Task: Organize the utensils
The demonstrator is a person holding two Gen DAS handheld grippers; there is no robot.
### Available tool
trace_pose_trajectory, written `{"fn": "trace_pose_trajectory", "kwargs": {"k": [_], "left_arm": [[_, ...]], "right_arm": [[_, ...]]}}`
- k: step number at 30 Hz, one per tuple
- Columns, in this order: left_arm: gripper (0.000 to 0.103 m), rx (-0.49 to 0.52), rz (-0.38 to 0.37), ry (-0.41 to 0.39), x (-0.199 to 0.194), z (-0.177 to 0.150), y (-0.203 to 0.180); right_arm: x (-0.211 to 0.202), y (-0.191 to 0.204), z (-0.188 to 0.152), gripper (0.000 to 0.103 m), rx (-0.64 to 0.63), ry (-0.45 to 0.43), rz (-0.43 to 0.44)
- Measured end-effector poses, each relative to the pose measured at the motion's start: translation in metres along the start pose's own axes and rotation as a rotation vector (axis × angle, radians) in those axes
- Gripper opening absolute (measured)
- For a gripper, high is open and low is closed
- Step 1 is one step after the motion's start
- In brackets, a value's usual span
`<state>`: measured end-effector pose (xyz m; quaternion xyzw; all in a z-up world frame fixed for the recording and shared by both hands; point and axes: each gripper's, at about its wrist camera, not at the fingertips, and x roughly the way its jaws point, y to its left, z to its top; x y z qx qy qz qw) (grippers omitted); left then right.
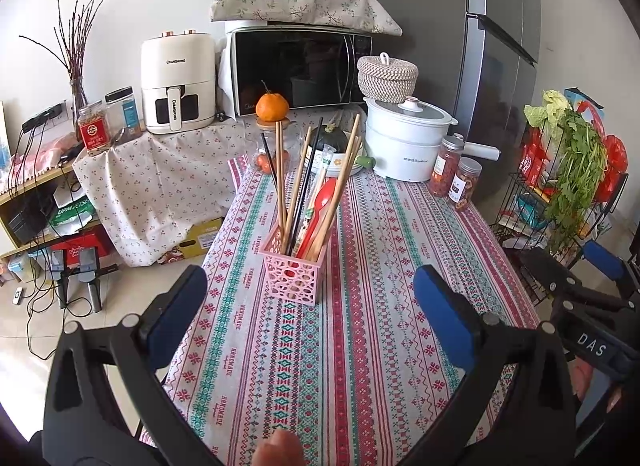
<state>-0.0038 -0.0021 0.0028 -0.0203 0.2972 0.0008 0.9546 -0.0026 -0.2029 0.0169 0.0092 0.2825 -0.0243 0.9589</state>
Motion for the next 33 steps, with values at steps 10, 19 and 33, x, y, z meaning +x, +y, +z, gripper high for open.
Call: {"fn": "trace_pose_trajectory", "kwargs": {"k": [10,19,33], "left_arm": [[0.103,0.006,-0.013,-0.025,-0.0036,0.0008,0.0002],[0.103,0.009,-0.017,-0.044,-0.0059,0.0022,0.0003],[0.103,0.019,-0.001,-0.018,-0.0030,0.0009,-0.0031]], "right_arm": [[0.0010,0.0002,-0.0022,0.103,-0.003,0.003,-0.002],[0.0019,0.0000,-0.0022,0.103,-0.004,0.005,-0.008],[0.0037,-0.0022,-0.0025,0.103,-0.005,0.011,-0.010]]}}
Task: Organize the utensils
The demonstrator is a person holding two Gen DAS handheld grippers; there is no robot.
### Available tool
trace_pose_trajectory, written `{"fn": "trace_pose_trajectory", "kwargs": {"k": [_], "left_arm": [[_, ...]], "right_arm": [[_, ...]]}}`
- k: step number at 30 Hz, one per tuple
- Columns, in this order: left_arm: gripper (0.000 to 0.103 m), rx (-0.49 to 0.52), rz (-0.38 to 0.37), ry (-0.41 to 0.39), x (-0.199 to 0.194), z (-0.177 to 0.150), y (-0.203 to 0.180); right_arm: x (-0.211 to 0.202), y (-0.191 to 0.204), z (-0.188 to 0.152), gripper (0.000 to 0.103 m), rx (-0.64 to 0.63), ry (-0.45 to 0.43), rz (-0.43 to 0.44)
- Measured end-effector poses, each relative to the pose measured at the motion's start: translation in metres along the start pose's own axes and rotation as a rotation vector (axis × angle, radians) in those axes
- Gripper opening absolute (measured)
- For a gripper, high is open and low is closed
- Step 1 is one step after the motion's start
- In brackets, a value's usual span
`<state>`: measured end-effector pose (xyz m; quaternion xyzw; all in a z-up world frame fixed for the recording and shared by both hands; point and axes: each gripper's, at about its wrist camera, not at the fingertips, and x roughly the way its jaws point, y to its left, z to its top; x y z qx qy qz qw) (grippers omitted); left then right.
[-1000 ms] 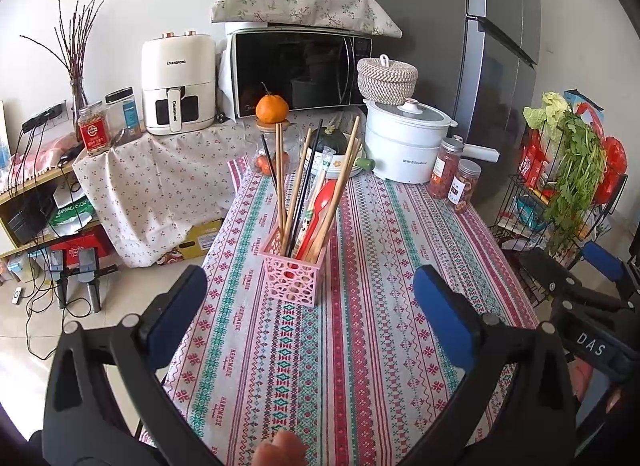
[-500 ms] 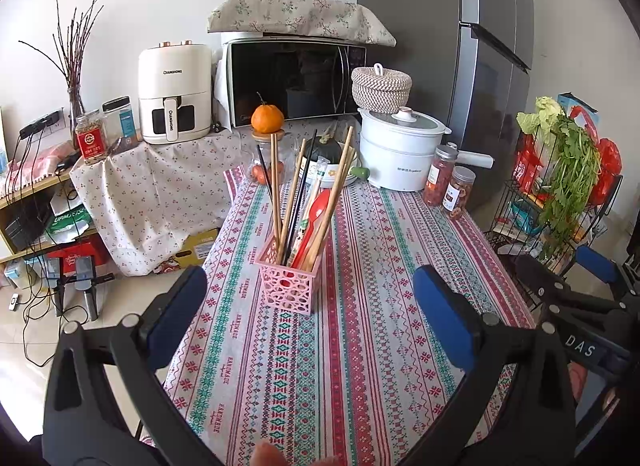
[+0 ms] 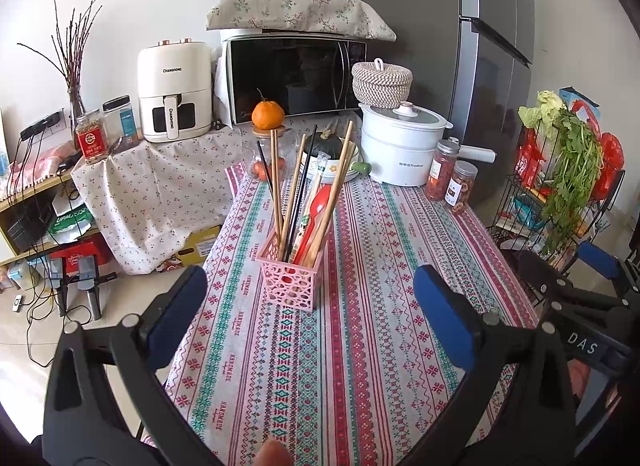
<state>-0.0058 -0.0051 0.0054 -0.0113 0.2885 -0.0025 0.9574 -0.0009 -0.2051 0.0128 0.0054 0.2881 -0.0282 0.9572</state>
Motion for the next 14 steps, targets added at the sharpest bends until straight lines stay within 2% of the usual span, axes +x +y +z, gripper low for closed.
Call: {"fn": "trace_pose_trajectory", "kwargs": {"k": [14], "left_arm": [[0.102,-0.010,-0.004,0.044,0.0051,-0.0035,0.0007]], "right_arm": [[0.0053,0.0007,-0.0010,0.103,-0.002,0.019,0.007]]}}
